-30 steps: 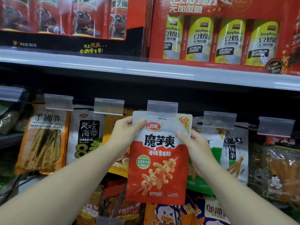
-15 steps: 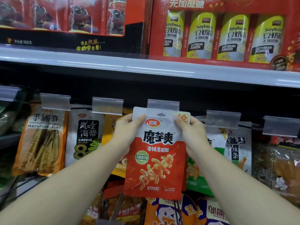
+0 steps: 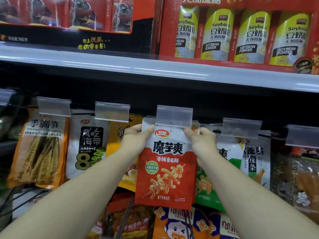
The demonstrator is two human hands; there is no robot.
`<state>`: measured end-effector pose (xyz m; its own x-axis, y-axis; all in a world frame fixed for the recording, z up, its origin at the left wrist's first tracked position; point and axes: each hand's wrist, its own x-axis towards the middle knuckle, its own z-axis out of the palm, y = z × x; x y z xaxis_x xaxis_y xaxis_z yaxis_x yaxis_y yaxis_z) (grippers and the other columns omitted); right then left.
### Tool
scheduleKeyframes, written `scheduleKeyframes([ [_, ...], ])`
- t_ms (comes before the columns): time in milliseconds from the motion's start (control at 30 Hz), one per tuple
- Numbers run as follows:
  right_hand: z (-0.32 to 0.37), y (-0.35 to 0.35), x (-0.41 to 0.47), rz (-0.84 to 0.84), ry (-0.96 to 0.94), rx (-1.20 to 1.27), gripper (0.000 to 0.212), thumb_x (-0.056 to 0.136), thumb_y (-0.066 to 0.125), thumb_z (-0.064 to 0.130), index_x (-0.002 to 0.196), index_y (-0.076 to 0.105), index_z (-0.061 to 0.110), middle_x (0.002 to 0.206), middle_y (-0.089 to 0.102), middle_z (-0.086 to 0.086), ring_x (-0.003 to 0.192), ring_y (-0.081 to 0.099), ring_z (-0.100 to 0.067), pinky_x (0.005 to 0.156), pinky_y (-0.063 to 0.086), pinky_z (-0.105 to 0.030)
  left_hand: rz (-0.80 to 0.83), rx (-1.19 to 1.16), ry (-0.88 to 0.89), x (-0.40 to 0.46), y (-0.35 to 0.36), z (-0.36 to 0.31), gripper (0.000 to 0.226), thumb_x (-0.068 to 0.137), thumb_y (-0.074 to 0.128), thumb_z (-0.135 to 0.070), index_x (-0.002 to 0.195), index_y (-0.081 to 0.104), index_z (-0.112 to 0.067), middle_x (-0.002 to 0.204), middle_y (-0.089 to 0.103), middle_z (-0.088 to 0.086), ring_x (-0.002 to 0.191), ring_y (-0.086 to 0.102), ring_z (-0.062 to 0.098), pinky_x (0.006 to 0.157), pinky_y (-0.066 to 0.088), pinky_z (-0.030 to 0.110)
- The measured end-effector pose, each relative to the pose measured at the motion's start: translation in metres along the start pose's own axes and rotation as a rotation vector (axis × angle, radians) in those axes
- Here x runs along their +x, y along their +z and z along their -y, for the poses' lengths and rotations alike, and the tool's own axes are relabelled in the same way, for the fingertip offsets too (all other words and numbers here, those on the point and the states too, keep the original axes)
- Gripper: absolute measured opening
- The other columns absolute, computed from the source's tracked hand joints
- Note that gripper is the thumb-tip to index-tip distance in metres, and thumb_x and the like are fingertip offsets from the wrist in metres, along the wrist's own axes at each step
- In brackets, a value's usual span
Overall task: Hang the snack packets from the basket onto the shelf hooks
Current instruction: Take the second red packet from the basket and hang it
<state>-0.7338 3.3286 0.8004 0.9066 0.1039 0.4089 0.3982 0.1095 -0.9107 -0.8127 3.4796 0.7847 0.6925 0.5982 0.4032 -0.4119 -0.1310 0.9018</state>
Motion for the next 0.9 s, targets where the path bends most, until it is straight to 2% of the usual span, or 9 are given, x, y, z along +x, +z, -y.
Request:
scheduleKeyframes([
  [133,0.000,0.001,-0.004,-0.015,-0.025,0.003,0.016,0.084,0.070,0.026,0.078,0.064,0.013,0.082,0.069,-0.014,0.079,0.066,-0.038,0.076,0.055,-0.056,-0.030,0.051,0.011,0.002,-0.003,0.002,0.021,0.087,0.068,-0.032,0.097,0.069,-0.014,0.086,0.076,0.005,0.073,0.074,0.020,0.065,0.061,0.034],
  [200,-0.001,-0.001,-0.006,-0.030,-0.055,-0.010,0.016,0.084,0.071,0.028,0.079,0.064,0.014,0.080,0.069,-0.010,0.078,0.066,-0.034,0.070,0.056,-0.045,-0.052,0.094,0.037,0.002,-0.006,0.002,0.024,0.085,0.070,-0.033,0.098,0.068,-0.013,0.088,0.075,0.005,0.073,0.073,0.017,0.063,0.061,0.031],
  [300,-0.004,-0.006,-0.011,-0.071,-0.095,-0.102,0.023,0.083,0.071,0.032,0.088,0.057,0.015,0.079,0.062,0.001,0.076,0.058,-0.020,0.061,0.044,-0.031,-0.104,0.181,0.107,-0.003,-0.015,0.002,0.027,0.084,0.072,-0.031,0.102,0.064,-0.014,0.086,0.070,-0.002,0.075,0.067,0.010,0.060,0.056,0.026],
  [400,-0.009,-0.010,-0.023,-0.142,-0.138,-0.299,0.048,0.082,0.073,0.030,0.118,0.048,0.012,0.110,0.059,-0.005,0.097,0.056,-0.022,0.077,0.044,-0.030,-0.135,0.416,0.203,-0.011,-0.029,0.003,0.031,0.083,0.071,-0.037,0.107,0.060,-0.020,0.091,0.064,-0.009,0.078,0.060,0.008,0.056,0.046,0.018],
  [500,-0.014,-0.013,-0.048,-0.185,-0.280,-0.558,0.054,0.086,0.067,0.029,0.130,0.040,0.014,0.130,0.047,-0.006,0.121,0.044,-0.023,0.095,0.039,-0.034,-0.145,0.701,0.272,-0.022,-0.054,0.008,0.038,0.083,0.065,-0.049,0.112,0.058,-0.026,0.102,0.062,-0.013,0.084,0.061,0.011,0.069,0.050,0.028],
  [567,-0.016,-0.014,-0.070,-0.159,-0.347,-0.751,0.049,0.090,0.059,0.028,0.133,0.039,0.015,0.136,0.043,-0.004,0.127,0.036,-0.022,0.101,0.035,-0.036,-0.124,0.851,0.315,-0.033,-0.073,0.014,0.039,0.084,0.060,-0.055,0.115,0.057,-0.031,0.107,0.061,-0.016,0.089,0.062,0.012,0.073,0.054,0.035],
  [633,-0.019,-0.011,-0.094,-0.105,-0.378,-0.905,0.043,0.093,0.052,0.028,0.132,0.041,0.015,0.135,0.043,-0.003,0.127,0.035,-0.020,0.103,0.034,-0.036,-0.088,0.988,0.361,-0.047,-0.094,0.020,0.037,0.085,0.056,-0.056,0.113,0.058,-0.032,0.104,0.063,-0.015,0.092,0.063,0.015,0.068,0.054,0.033],
  [800,-0.028,0.012,-0.163,0.017,-0.381,-1.134,0.039,0.095,0.046,0.030,0.132,0.041,0.015,0.131,0.046,-0.004,0.122,0.038,-0.022,0.102,0.035,-0.037,0.081,1.244,0.492,-0.085,-0.150,0.037,0.030,0.090,0.052,-0.051,0.104,0.060,-0.025,0.098,0.067,-0.011,0.089,0.065,0.016,0.046,0.031,0.022],
  [900,-0.042,0.032,-0.209,0.087,-0.337,-1.226,0.042,0.096,0.045,0.031,0.133,0.040,0.013,0.131,0.048,-0.004,0.122,0.039,-0.024,0.101,0.036,-0.036,0.210,1.357,0.524,-0.108,-0.187,0.053,0.035,0.092,0.049,-0.052,0.109,0.059,-0.023,0.101,0.068,-0.008,0.089,0.065,0.016,0.046,0.032,0.023],
])
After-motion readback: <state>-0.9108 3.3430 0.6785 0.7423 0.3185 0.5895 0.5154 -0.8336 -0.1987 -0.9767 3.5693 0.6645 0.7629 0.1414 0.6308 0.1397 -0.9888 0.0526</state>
